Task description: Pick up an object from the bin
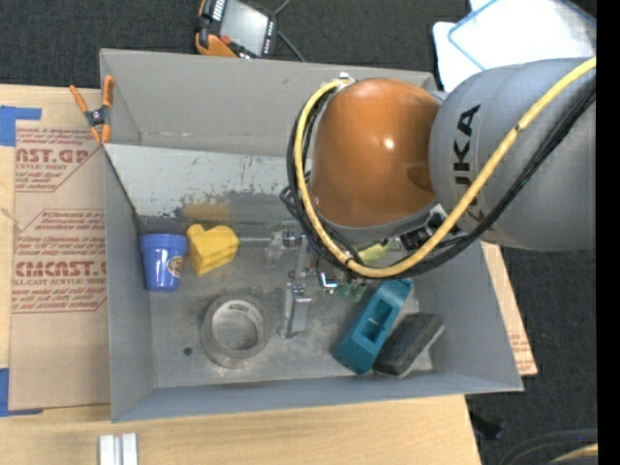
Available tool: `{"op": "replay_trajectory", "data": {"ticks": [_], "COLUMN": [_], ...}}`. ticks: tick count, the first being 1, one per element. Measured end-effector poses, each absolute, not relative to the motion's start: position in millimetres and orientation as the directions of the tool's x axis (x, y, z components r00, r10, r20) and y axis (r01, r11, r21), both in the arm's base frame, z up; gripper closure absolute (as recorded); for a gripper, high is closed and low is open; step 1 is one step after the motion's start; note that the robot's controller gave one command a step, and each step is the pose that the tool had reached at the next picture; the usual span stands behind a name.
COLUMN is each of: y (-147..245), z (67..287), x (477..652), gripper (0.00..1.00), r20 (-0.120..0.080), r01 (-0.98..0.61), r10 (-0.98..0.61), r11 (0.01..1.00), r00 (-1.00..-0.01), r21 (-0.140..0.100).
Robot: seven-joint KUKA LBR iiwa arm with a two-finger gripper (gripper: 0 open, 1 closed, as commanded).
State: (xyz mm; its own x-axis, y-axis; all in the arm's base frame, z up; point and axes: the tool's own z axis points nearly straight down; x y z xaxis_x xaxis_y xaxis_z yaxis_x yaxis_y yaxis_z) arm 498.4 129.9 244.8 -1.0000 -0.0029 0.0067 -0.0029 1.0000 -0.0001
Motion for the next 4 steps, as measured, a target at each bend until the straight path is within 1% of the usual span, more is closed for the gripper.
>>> {"op": "replay_trajectory", "data": {"ticks": [1,2,3,4], "y": [129.0,149.2,163.0,163.5], "z": [248.9,117.5,147.8,103.7], "x": [500.1,529.4,532.9,515.9], "gripper": [0.0,0.0,0.0,0.0], "r20": [-0.001,-0.005,-0.011,-0.002], "r01": [-0.001,0.016,-0.054,-0.083], "r10": [-0.001,0.016,-0.054,-0.083], "r11": [1.0,1.0,0.999,0.997], "r00": [-1.0,-1.0,-0.998,-0.997], "r21": [0.001,0.004,0.003,0.003]}}
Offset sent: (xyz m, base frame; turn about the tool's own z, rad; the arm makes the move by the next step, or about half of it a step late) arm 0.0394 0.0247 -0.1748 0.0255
